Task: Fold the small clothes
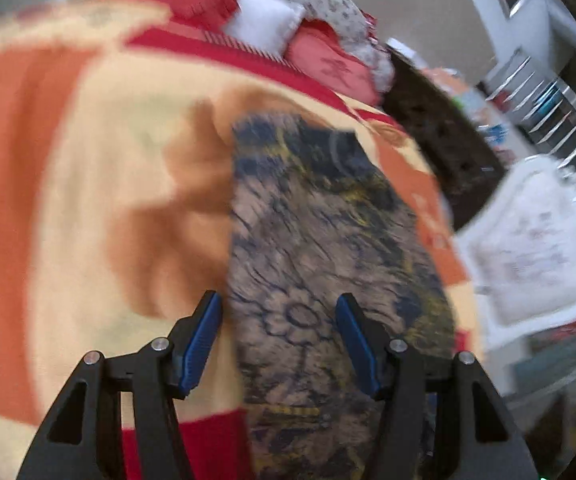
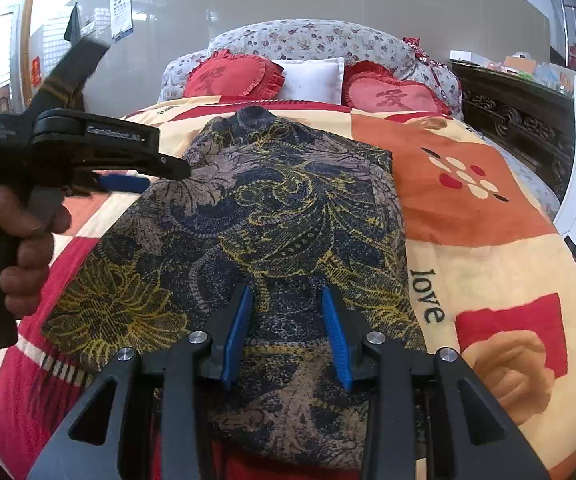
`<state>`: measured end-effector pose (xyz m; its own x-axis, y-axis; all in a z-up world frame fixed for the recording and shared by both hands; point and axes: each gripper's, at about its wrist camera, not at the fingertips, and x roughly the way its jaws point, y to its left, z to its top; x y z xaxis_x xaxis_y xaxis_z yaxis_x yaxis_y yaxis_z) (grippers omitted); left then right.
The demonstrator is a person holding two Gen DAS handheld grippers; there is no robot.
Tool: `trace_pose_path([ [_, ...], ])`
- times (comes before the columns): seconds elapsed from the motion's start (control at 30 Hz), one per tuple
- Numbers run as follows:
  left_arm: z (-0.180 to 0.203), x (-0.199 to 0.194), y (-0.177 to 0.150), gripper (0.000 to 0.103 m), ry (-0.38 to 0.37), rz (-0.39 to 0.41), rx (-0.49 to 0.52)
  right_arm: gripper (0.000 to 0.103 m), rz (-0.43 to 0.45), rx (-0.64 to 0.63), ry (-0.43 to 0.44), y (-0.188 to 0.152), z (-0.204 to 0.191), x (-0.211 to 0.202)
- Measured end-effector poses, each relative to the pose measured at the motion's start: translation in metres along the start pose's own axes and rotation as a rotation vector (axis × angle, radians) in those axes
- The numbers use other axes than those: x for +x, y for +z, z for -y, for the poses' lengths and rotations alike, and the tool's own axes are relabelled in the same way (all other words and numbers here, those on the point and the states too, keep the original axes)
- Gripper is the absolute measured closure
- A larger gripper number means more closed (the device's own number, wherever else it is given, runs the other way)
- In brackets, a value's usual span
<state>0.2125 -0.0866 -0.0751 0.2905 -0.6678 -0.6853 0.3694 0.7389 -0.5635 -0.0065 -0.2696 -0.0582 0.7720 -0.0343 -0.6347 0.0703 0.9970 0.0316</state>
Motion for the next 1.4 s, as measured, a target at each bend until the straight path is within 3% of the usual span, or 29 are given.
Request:
trace_pose_path([
  [0.03,-0.006,0.008,0.000,0.034,-0.092,-0.046,-0.038,0.051,0.000,0.001,0.000,0.000,0.000,0.000],
  [0.13,-0.016,0.015,0.004,0.020,-0.249,-0.056,-0.110,0.051,0.000,0.002,0.001,-0.001,-0.001,0.000],
  [0.27,-0.033,0.019,0.014,0.021,-0.366,-0.081,-0.230,0.051,0.000,0.002,0.001,0.000,-0.001,0.000],
  [0.47,-0.030,0.018,0.003,0.027,-0.529,-0.183,-0.263,0.051,0.001,0.006,0.001,0.000,-0.001,0.001],
  [0.57,-0.033,0.025,0.011,0.038,-0.457,-0.174,-0.286,0.050,0.000,0.007,-0.002,0.000,-0.002,0.001],
  [0.63,-0.030,0.026,0.014,0.060,-0.348,-0.155,-0.268,0.050,0.000,0.008,-0.002,-0.001,-0.001,0.001],
  [0.7,-0.024,0.022,0.012,0.073,-0.247,-0.129,-0.216,0.050,-0.006,0.019,0.006,0.001,0.000,0.000],
  [0.83,-0.009,0.010,0.007,0.082,-0.109,-0.057,-0.120,0.049,0.048,0.246,0.120,0.016,0.051,-0.022],
  [0.9,-0.006,0.000,0.006,0.082,-0.076,-0.044,-0.096,0.024,0.072,0.413,0.123,0.021,0.092,-0.022],
  [0.93,-0.006,-0.003,0.004,0.082,-0.062,-0.047,-0.080,0.021,0.059,0.494,0.121,0.022,0.113,-0.016],
  [1.0,-0.013,-0.011,0.003,0.082,-0.023,-0.054,-0.054,0.021,-0.009,0.594,0.172,0.023,0.140,0.004],
  [1.07,-0.027,-0.019,0.002,0.082,-0.014,-0.052,-0.083,0.021,-0.079,0.612,0.287,0.026,0.144,0.023],
  [1.2,-0.043,-0.016,0.002,0.076,-0.007,-0.071,-0.127,0.021,-0.071,0.551,0.492,0.044,0.133,0.052],
  [1.3,-0.036,-0.012,0.002,0.070,0.035,-0.061,-0.116,0.021,-0.148,0.718,0.647,0.041,0.137,0.093],
  [1.4,-0.032,-0.009,0.001,0.067,0.056,-0.049,-0.115,0.021,-0.202,0.837,0.730,0.034,0.135,0.116],
])
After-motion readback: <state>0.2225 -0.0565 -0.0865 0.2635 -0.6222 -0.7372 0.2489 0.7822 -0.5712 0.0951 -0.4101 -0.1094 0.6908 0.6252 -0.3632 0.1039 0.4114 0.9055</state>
